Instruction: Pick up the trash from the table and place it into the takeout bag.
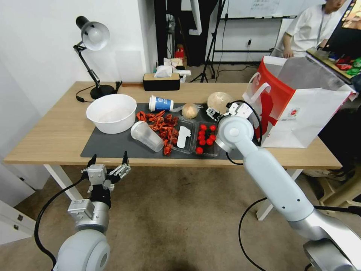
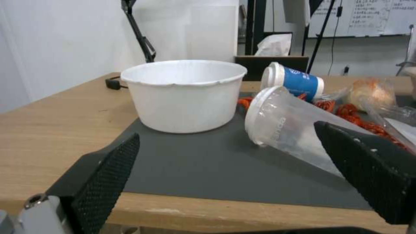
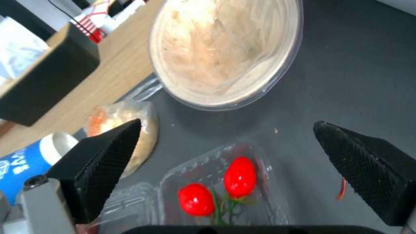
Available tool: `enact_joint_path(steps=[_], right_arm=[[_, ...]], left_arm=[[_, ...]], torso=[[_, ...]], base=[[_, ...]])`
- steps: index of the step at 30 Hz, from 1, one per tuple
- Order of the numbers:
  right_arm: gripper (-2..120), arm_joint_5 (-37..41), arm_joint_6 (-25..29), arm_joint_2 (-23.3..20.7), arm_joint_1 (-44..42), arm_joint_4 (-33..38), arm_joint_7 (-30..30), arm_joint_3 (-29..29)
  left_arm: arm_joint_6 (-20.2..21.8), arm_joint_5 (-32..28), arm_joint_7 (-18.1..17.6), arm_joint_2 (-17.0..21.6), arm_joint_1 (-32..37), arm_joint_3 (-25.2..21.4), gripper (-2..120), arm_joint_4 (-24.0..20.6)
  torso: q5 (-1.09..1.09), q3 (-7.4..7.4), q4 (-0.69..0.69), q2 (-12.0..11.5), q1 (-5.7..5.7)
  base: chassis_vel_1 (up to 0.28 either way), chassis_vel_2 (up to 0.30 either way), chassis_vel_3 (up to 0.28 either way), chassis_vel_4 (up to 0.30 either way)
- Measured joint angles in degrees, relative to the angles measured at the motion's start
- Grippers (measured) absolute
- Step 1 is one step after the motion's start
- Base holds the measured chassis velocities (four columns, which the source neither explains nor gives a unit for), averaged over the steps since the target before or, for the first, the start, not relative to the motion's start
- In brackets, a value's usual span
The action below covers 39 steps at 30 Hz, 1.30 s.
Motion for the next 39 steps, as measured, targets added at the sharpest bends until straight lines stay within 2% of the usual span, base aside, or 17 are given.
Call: enact_joint_path(steps=[14, 39], right_arm=[[100, 0.9, -1.3, 2.6, 5.6, -12.1, -1.3, -0.2], [100, 0.5, -4.0, 5.4, 11.1, -21.0, 0.0, -0.5]], left_arm=[[0.0, -0.5, -0.5, 0.5, -0.2, -0.5, 100, 0.0], [0.4, -1.3, -0.5, 1.3, -1.3, 0.0, 100, 1.1]], torso=[[-0.01, 0.0, 0.0, 0.0, 0.0], [-0.01, 0.0, 0.0, 0.0, 0.0]], base=[[0.0, 0.0, 0.0, 0.0], [0.0, 0.0, 0.0, 0.0]])
